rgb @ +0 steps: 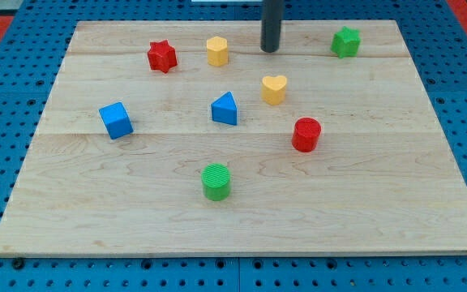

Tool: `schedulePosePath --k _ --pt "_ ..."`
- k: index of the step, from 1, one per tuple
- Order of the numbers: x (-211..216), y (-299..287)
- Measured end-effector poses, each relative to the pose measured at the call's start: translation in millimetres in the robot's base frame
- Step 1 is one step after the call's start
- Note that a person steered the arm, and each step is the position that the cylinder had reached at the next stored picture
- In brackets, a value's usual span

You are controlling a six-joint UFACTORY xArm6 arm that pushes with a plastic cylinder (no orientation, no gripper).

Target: Move the red circle closer to yellow heart

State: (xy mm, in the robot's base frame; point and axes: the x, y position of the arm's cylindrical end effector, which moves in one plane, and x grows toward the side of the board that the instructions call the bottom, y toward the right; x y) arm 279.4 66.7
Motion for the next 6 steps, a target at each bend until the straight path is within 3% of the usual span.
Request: schedulePosePath --k 1,3,4,5,6 --pt "34 3" --pt "181 91" --pt "196 76" --pt "165 27" --pt "156 23"
